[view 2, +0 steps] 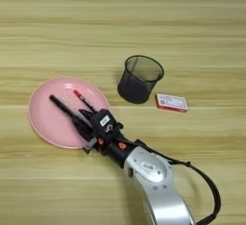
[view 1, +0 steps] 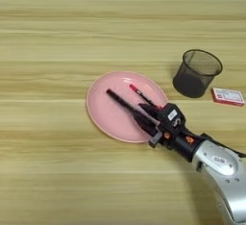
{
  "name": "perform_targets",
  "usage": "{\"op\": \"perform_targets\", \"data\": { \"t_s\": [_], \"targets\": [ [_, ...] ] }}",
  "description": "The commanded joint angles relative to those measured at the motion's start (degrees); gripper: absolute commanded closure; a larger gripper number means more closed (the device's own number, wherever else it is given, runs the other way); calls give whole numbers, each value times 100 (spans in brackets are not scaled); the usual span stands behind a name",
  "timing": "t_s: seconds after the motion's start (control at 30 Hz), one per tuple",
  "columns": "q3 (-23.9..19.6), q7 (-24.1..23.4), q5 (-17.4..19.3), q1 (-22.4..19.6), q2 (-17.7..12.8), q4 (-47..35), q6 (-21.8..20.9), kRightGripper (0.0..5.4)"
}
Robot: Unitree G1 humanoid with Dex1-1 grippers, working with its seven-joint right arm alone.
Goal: Move the objects on the table
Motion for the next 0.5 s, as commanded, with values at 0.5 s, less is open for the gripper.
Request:
{"op": "perform_targets", "data": {
  "t_s": [0.5],
  "targets": [
    [-167,-94,63,-256,-54,-157,-98,170]
  ]
}}
